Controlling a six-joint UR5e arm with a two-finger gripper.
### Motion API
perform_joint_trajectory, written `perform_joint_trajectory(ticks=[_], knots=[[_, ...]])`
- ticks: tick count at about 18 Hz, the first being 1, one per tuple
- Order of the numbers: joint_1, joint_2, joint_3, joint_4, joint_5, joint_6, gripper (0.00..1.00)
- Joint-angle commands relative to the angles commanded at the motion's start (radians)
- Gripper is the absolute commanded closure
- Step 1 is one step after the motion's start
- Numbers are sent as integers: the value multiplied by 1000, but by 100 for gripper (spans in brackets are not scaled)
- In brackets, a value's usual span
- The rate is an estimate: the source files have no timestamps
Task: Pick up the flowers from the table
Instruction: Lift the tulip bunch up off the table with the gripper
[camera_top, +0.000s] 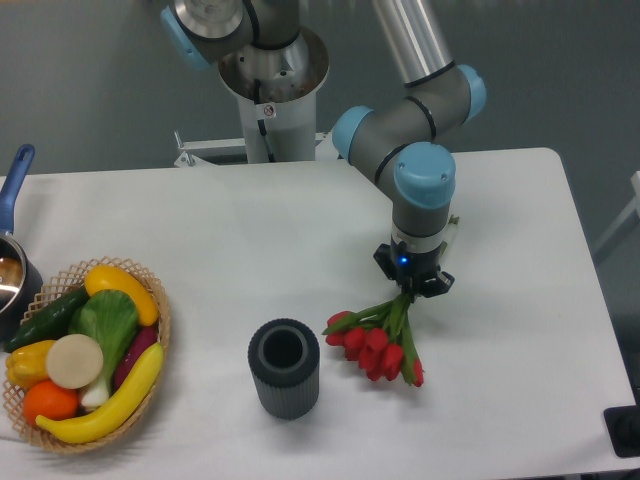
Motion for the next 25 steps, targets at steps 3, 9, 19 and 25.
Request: perform_joint_trajectory(ticks=[3,9,19,25], knots=[[-1,0,54,-47,2,0,96],[18,-20,172,-181,2,73,95],[18,-37,268,-287,38,164,96],[18,-43,287,-315,44,175,96]])
